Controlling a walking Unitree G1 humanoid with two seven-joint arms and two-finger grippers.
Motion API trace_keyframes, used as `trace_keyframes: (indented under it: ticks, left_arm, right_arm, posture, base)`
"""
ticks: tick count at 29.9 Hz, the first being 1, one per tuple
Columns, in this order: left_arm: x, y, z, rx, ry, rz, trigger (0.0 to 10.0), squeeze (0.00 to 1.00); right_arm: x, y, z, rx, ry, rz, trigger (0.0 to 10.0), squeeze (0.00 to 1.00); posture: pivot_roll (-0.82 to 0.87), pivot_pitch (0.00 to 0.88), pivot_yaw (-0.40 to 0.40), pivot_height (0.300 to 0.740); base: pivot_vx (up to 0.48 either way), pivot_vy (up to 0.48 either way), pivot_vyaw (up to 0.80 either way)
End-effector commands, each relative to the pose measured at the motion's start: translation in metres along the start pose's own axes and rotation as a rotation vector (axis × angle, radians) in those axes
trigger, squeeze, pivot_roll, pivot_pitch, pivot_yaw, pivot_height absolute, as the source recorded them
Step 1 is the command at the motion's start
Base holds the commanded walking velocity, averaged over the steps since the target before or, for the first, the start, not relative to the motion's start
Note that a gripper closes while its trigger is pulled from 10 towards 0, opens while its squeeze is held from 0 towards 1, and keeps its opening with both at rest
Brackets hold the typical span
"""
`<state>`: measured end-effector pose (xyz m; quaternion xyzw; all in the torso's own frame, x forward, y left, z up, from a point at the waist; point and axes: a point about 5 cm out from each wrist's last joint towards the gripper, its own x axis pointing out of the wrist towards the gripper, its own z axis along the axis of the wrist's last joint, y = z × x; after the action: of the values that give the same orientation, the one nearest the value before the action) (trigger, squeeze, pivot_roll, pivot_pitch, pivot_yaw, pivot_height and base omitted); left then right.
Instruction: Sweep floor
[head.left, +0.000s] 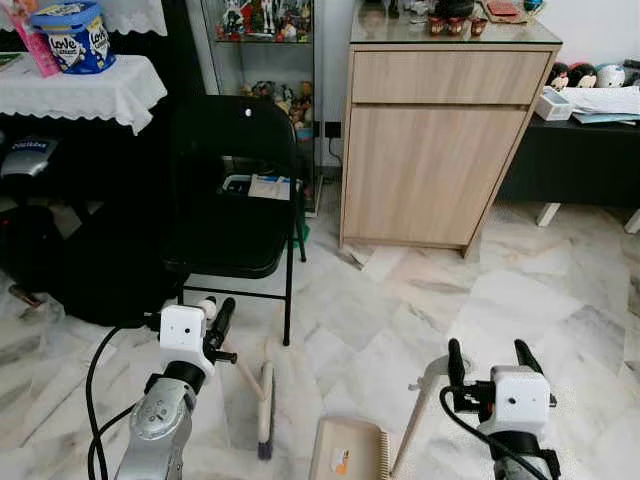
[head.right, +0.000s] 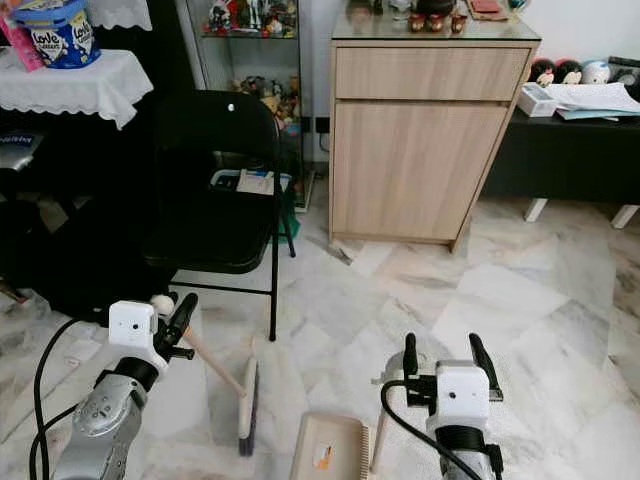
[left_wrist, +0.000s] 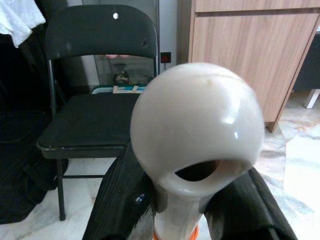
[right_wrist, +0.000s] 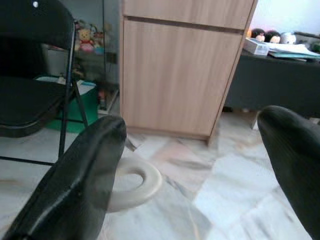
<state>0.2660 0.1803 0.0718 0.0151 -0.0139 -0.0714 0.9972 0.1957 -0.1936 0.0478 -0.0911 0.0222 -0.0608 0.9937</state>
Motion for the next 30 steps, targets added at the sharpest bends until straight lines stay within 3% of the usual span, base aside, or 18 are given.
trace_keyframes:
  ticks: [1,9,17,30]
  left_arm:
    - [0.003,0.002,0.007,0.013,-0.039,0.005,10.0,0.0]
    - [0.003,0.001,0.006,0.009,-0.041,0.009,10.0,0.0]
    - [0.002,0.001,0.006,0.012,-0.041,0.016,10.0,0.0]
    - [0.001,0.0,0.004,0.011,-0.037,0.013,10.0,0.0]
  right_arm:
    - [-0.001,0.001,-0.007,0.012,0.036,0.013,10.0,0.0]
    - [0.005,0.007,-0.011,0.013,0.045,0.072,10.0,0.0]
    - [0.015,0.001,0.002,0.012,-0.025,0.07,10.0,0.0]
    - [0.015,0.012,-0.023,0.008,0.096,0.154,10.0,0.0]
  posture:
    - [-0.08,0.0,0.021,0.74]
    - [-0.08,0.0,0.016,0.74]
    - [-0.08,0.0,0.014,0.74]
    - [-0.08,0.0,0.011,0.74]
  base:
    - [0.0,0.0,0.0]
    - [0.0,0.0,0.0]
    - [0.0,0.0,0.0]
    - [0.0,0.0,0.0]
